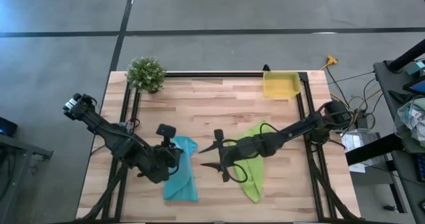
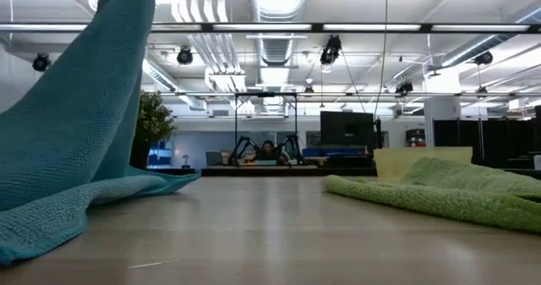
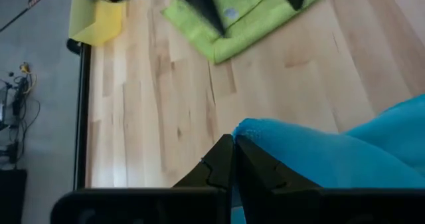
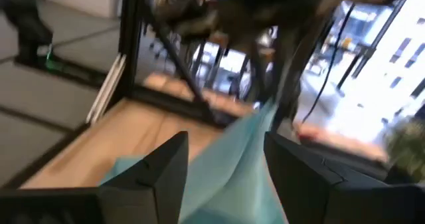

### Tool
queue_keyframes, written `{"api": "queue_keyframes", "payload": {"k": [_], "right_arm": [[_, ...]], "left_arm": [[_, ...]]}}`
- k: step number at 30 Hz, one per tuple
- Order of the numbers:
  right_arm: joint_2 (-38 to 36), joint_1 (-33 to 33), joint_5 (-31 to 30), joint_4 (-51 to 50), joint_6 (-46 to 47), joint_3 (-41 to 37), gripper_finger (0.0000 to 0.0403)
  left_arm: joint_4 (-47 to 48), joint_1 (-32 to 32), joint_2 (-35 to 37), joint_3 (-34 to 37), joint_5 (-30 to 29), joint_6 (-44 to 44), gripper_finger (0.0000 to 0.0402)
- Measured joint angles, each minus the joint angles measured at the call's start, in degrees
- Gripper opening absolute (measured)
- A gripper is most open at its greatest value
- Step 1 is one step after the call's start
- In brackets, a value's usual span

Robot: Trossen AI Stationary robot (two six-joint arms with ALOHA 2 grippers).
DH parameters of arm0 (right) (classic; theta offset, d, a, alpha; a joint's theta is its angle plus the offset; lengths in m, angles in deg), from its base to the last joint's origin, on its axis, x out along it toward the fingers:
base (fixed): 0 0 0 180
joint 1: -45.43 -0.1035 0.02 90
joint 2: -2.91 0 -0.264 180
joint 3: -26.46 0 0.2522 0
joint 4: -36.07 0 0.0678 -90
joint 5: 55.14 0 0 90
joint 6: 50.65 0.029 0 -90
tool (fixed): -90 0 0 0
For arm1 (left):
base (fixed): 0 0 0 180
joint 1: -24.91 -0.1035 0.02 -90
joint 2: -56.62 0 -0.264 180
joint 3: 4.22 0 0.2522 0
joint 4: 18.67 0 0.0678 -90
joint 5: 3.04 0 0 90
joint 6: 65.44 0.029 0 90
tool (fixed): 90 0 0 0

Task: Roll microfiber towels into tight, uniform cylinder then place into a basket
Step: Fold the blue microfiber towel

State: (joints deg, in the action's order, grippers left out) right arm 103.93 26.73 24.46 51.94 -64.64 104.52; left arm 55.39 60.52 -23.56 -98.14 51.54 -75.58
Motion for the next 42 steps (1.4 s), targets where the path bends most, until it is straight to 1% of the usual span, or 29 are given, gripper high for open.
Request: {"api": "queue_keyframes", "payload": {"k": [5, 8, 13, 18, 19, 22, 28, 33, 42], "right_arm": [[1.2, 1.2, 0.3, -0.8, 0.6, 3.1, 0.0213], [3.4, 1.7, 0.3, -0.7, 0.7, 4.8, 0.0227], [7.7, 2.2, 1.6, -0.7, 1.1, 7.8, 0.0253], [10.7, 2.9, 2.1, -0.7, 0.5, 10.2, 0.0261], [11.2, 3.1, 2.7, -0.6, 0.4, 10.7, 0.026], [12.1, 3.5, 7.3, -0.9, 0.9, 11.1, 0.0255], [12.4, 3.4, 16.3, -2.6, 3.5, 11.1, 0.0246], [13.0, 3.3, 24.0, -2.2, 6.9, 11.0, 0.0242], [18.6, 3.2, 24.0, -1.1, 10.5, 11.2, 0.0242]], "left_arm": [[-0.5, 0.0, -0.1, 0.0, -0.2, 0.0, 0.0], [-2.6, 0.0, -0.1, 0.0, -0.3, 0.1, 0.0], [-2.9, 0.0, -0.2, 0.0, -0.3, 0.3, 0.0], [-2.9, 0.0, -0.2, 0.1, -0.3, 0.3, 0.0], [-2.7, 0.0, -0.2, 0.1, -0.3, 0.3, 0.0], [-1.3, 0.0, -0.2, 0.1, -0.5, 0.3, 0.0], [5.3, 0.0, -0.2, 0.1, -3.1, -2.8, 0.0], [5.2, 0.0, -0.1, -0.1, -4.4, -3.0, 0.0], [4.8, 0.0, 0.0, -0.5, -4.5, -3.0, 0.0]]}}
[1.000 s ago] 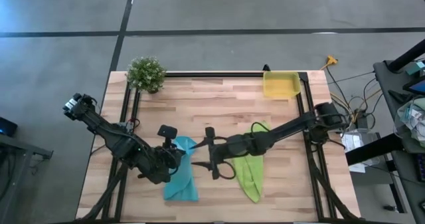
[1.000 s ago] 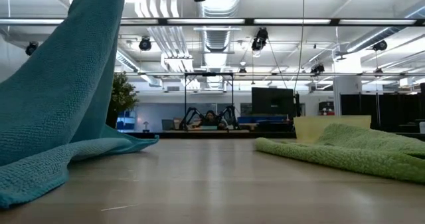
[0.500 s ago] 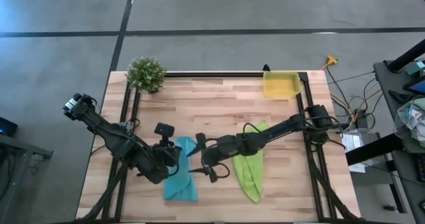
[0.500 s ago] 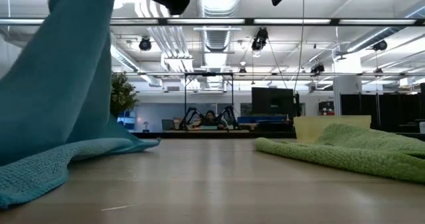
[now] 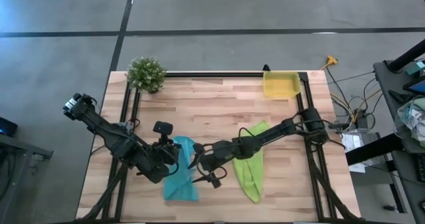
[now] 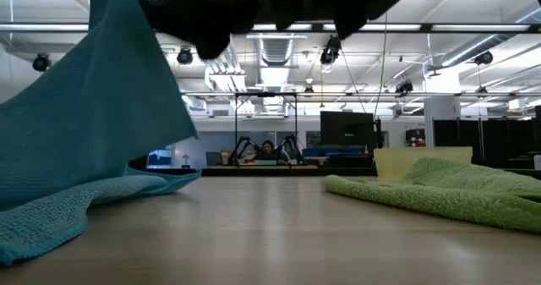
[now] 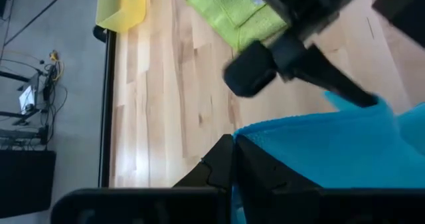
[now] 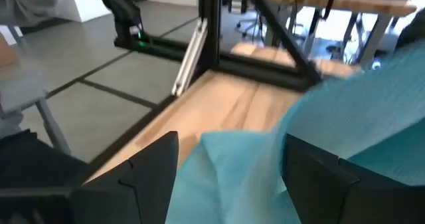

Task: Roll microfiber towels into tight, uniform cylinder then place into a basket
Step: Fold the blue microfiber towel

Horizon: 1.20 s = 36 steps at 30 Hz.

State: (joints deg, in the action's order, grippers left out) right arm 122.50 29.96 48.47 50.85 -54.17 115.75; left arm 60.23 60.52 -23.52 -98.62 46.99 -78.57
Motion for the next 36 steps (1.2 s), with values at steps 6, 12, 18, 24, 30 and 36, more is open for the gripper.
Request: {"api": "queue_keyframes", "payload": {"k": [6, 12, 18, 24, 30, 36], "right_arm": [[3.3, 0.0, -0.1, 0.2, 2.9, 0.0, 0.0233], [4.0, 0.0, -0.1, -2.2, 3.2, 0.0, 0.0224], [3.9, 0.1, -2.3, -6.9, 1.4, 0.0, 0.0216], [3.8, 0.1, -9.1, -13.0, -2.4, -0.1, 0.0192], [3.5, 0.1, -9.2, -14.6, -2.9, -0.1, 0.0152], [3.1, 0.1, -9.2, -18.1, -3.2, -0.1, 0.0104]], "left_arm": [[0.3, 0.0, 0.2, 0.0, 0.0, 0.0, 0.0], [0.4, 0.0, 0.5, 0.1, 0.0, 0.0, 0.0], [0.5, 0.0, 0.5, 0.2, 0.0, -0.1, 0.0], [0.6, 0.0, 0.6, 0.3, 0.3, -0.1, 0.0], [0.5, 0.0, 0.6, 0.4, 0.3, -0.3, 0.0], [1.2, 0.0, 0.6, 0.4, 0.3, -1.6, 0.0]]}}
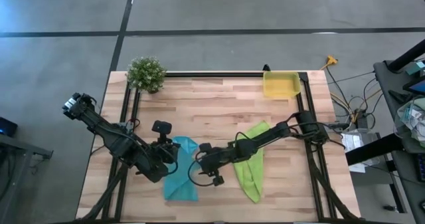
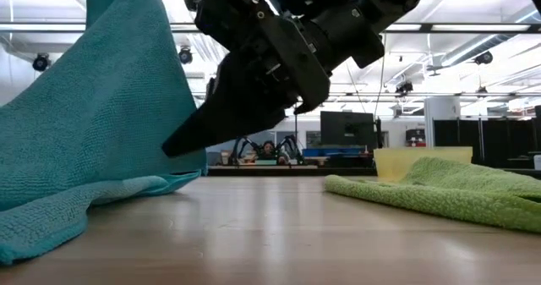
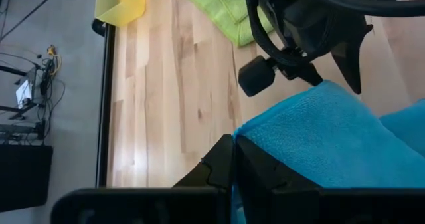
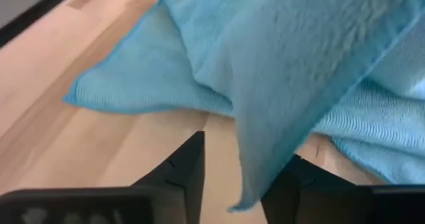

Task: Roll microfiber towels into tight, uniform cylinder then place into a basket
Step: Fold the blue microfiber towel

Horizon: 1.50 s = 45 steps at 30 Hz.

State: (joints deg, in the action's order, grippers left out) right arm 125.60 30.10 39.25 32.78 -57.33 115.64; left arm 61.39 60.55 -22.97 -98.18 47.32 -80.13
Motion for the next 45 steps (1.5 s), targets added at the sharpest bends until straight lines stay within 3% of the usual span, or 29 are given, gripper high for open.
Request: {"api": "queue_keyframes", "payload": {"k": [3, 9, 18, 24, 30, 33, 45], "right_arm": [[-0.5, 0.0, -1.5, -1.3, -0.5, 0.0, 0.0081], [-2.9, 0.0, -10.0, -5.7, -2.6, 0.0, 0.0028], [-10.9, -1.4, -38.2, -15.8, -5.1, -0.1, 0.0009], [-17.3, -1.5, -55.3, -17.6, -11.6, -0.1, 0.0009], [-23.6, 2.1, -65.6, -17.6, -13.8, -0.3, 0.0009], [-26.9, 4.3, -69.0, -17.3, -15.9, -0.3, 0.0009], [-39.1, 6.7, -66.9, -11.1, -24.8, -0.3, 0.0009]], "left_arm": [[0.3, 0.0, 0.0, 0.1, 0.0, 0.0, 0.0], [0.8, 0.0, 0.0, 0.3, 0.0, 0.0, 0.0], [7.1, 0.0, 0.0, 1.1, -7.4, -2.7, 0.0], [11.2, -0.1, 0.0, 1.1, -20.8, -3.1, 0.0], [17.0, -1.9, 0.5, 1.1, -35.8, -2.9, 0.0], [19.2, -3.6, 2.0, 1.1, -39.3, -2.9, 0.0], [18.2, -5.3, 12.7, -1.0, -44.9, -1.1, 0.0]]}}
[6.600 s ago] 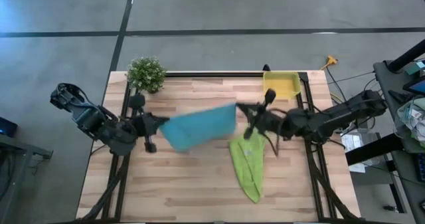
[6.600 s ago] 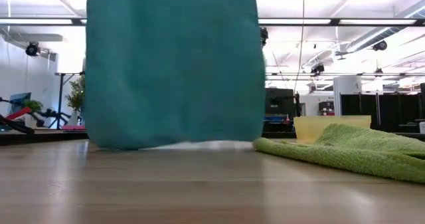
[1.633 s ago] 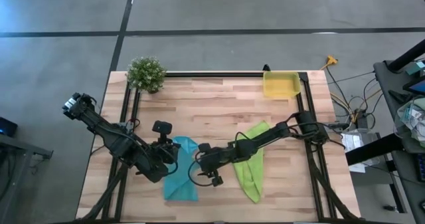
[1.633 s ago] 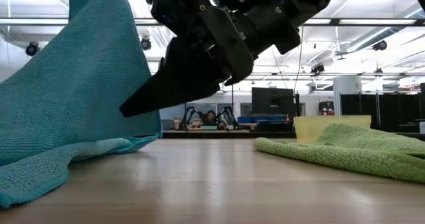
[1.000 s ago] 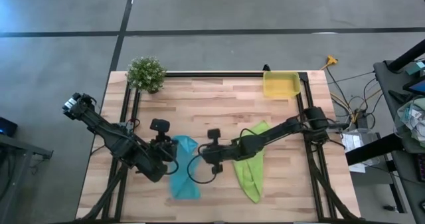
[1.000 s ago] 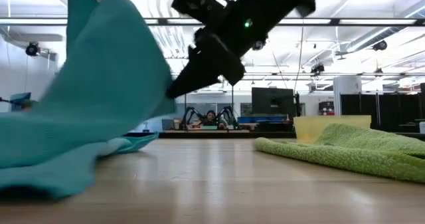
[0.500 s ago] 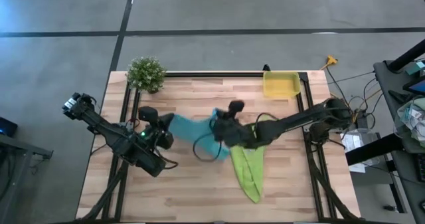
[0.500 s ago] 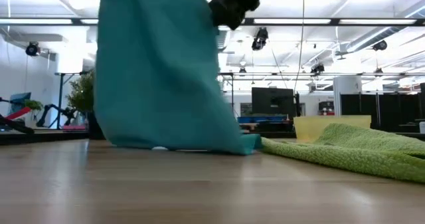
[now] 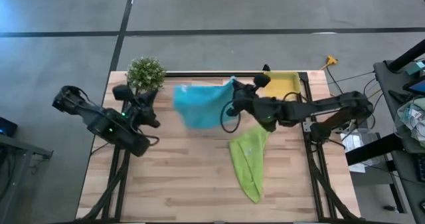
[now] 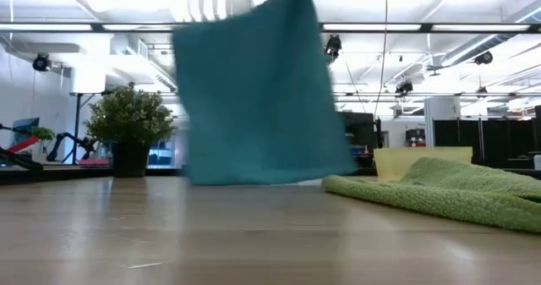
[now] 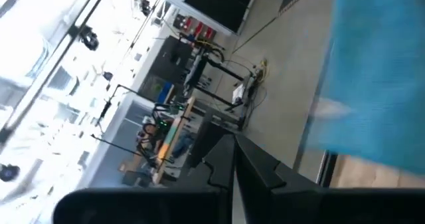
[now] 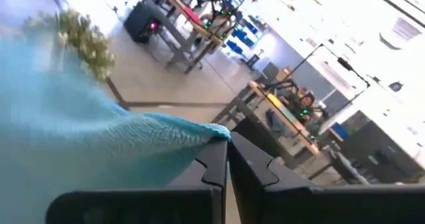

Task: Roll microfiber towels into tight, uniform cylinder then place into a basket
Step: Fold the blue microfiber towel

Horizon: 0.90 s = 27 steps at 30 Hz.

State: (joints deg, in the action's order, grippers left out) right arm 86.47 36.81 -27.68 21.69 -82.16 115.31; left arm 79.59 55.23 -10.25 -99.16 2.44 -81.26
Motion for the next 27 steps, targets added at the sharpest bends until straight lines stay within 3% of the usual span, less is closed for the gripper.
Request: {"api": "queue_keyframes", "payload": {"k": [3, 6, 11, 15, 18, 24, 27], "right_arm": [[-0.9, 0.7, 4.8, -0.8, 1.9, -0.1, 0.0009], [-0.9, 0.8, 8.1, -1.8, 2.8, -0.2, 0.0009], [0.3, 0.8, 16.6, -2.7, 1.5, -0.2, 0.0008], [0.9, 0.1, 20.8, -4.3, 3.6, -0.3, 0.0008], [1.4, -0.4, 20.8, -6.2, 6.6, -0.2, 0.0008], [2.1, -0.3, 20.7, -7.9, 9.6, -0.4, 0.0009], [2.1, -0.4, 20.5, -8.2, 10.5, -0.6, 0.0008]], "left_arm": [[-1.7, 0.0, 2.1, 0.1, 1.4, 0.0, 0.0], [-4.8, 0.0, 3.0, 0.7, 6.9, -0.3, 0.0], [-13.9, -0.2, 2.9, 2.7, 25.9, 2.9, 0.0], [-28.3, -0.3, 2.8, 7.4, 37.4, 9.5, 0.0008], [-37.6, -0.9, 3.2, 11.8, 44.9, 11.6, 0.0039], [-55.1, -2.6, 3.2, 23.4, 47.8, 11.9, 0.0139], [-67.5, -4.1, 2.8, 31.7, 55.1, 11.7, 0.0188]]}}
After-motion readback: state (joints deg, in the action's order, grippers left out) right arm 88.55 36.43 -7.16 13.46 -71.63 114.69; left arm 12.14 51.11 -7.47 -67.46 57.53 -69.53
